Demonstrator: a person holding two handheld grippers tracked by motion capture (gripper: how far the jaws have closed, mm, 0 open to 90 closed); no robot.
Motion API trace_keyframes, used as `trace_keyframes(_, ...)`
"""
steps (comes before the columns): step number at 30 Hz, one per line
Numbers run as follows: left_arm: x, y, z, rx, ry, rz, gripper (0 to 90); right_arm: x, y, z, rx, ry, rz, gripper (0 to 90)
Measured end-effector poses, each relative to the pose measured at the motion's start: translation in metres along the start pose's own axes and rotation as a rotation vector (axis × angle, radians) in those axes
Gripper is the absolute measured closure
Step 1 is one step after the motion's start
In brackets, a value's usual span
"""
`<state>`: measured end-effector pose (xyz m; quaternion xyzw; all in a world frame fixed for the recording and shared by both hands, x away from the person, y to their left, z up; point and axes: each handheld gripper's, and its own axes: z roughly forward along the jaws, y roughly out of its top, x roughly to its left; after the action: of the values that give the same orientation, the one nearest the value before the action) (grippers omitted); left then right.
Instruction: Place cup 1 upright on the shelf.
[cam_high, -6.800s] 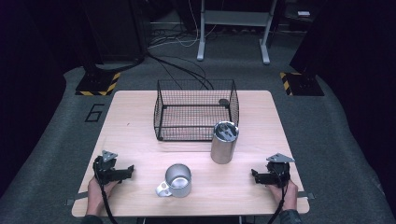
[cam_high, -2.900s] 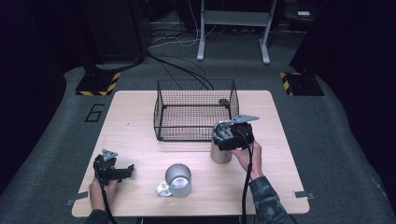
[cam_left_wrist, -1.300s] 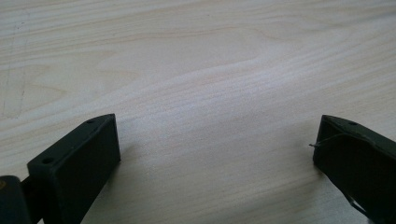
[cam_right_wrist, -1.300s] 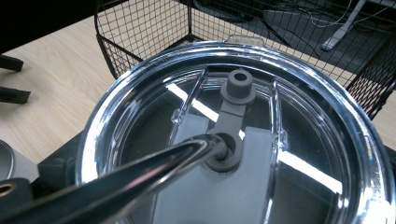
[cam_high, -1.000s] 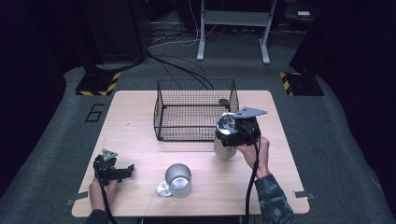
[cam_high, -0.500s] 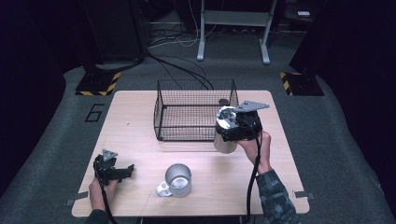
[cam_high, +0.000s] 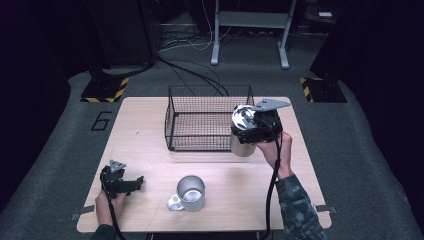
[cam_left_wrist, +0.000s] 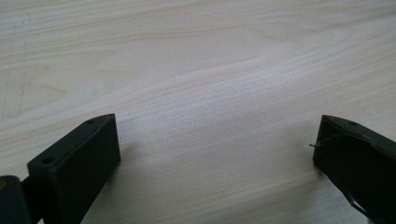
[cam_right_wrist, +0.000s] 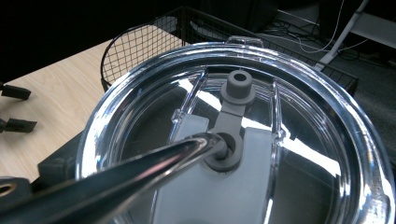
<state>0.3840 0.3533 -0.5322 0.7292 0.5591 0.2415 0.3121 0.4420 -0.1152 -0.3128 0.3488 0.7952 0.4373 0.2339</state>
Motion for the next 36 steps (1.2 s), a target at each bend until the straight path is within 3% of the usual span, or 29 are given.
trace_keyframes(18, 0.000, 0.000, 0.000, -0.001, 0.000, 0.000, 0.4, -0.013, 0.022, -0.001, -0.016, -0.021, 0.001, 3.1)
trace_keyframes(36, 0.000, 0.000, 0.000, 0.000, 0.000, 0.000, 0.4, -0.023, 0.039, 0.009, -0.013, -0.034, -0.013, 3.2)
